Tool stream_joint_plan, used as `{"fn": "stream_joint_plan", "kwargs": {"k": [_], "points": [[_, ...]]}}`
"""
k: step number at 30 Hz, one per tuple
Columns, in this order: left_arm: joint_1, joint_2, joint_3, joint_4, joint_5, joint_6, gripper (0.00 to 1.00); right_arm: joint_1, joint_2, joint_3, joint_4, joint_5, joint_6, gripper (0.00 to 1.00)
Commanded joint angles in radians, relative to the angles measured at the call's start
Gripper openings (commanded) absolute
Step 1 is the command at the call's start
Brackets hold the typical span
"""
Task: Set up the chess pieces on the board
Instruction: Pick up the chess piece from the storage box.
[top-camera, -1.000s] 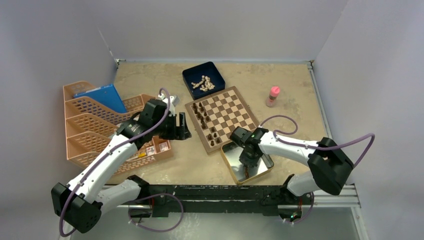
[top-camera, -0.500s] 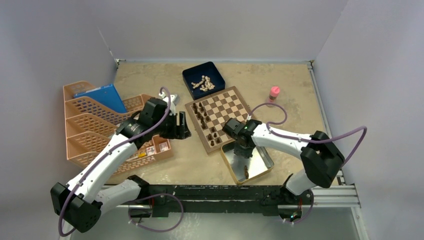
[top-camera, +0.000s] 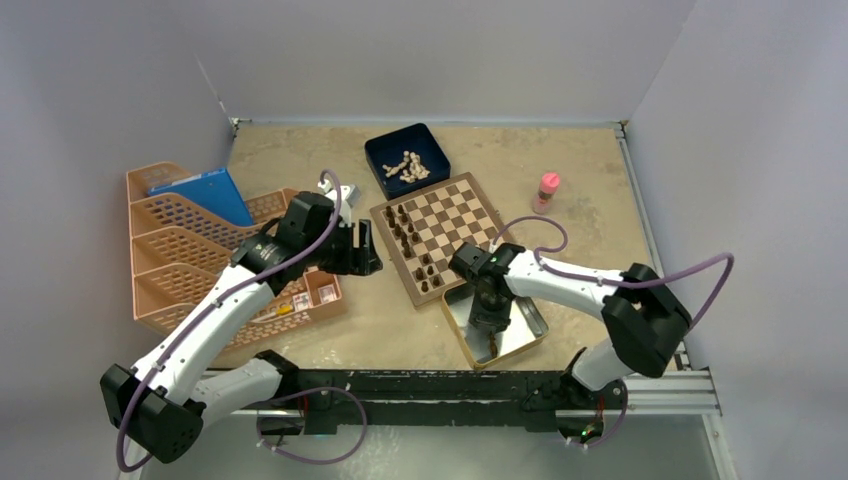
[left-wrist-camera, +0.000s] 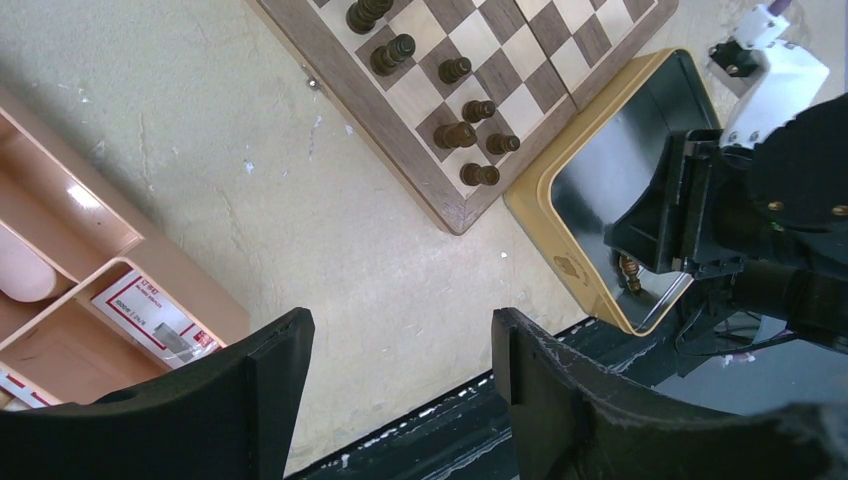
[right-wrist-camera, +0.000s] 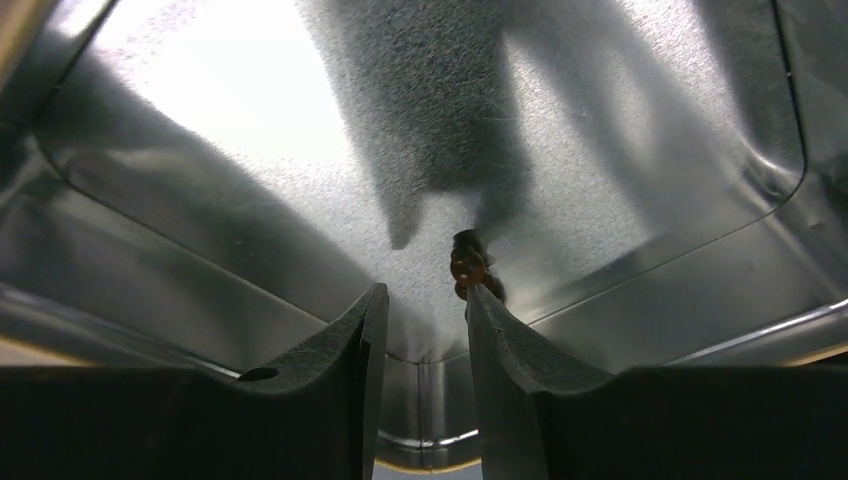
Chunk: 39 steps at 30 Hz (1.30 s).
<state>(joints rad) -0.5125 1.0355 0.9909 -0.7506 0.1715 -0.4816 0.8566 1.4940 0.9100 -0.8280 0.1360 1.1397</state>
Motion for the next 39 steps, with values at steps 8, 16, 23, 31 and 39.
{"fn": "stream_joint_plan", "kwargs": {"k": [8, 16, 23, 31, 39], "points": [[-0.010, -0.023, 0.051, 0.004, -0.004, 0.044, 0.65, -0.008, 0.071, 0.040, -0.064, 0.040, -0.033, 0.38], [-0.021, -0.019, 0.061, -0.007, -0.036, 0.050, 0.65, -0.019, 0.084, 0.028, -0.063, 0.045, -0.071, 0.34], [-0.022, -0.018, 0.053, -0.002, -0.030, 0.043, 0.65, -0.019, 0.097, 0.010, -0.023, 0.024, -0.115, 0.32], [-0.023, -0.015, 0.062, -0.003, -0.026, 0.038, 0.64, -0.020, 0.105, -0.021, -0.012, 0.000, -0.132, 0.27], [-0.022, -0.007, 0.077, -0.001, -0.016, 0.024, 0.63, -0.019, 0.089, 0.002, -0.017, 0.020, -0.156, 0.15]]}}
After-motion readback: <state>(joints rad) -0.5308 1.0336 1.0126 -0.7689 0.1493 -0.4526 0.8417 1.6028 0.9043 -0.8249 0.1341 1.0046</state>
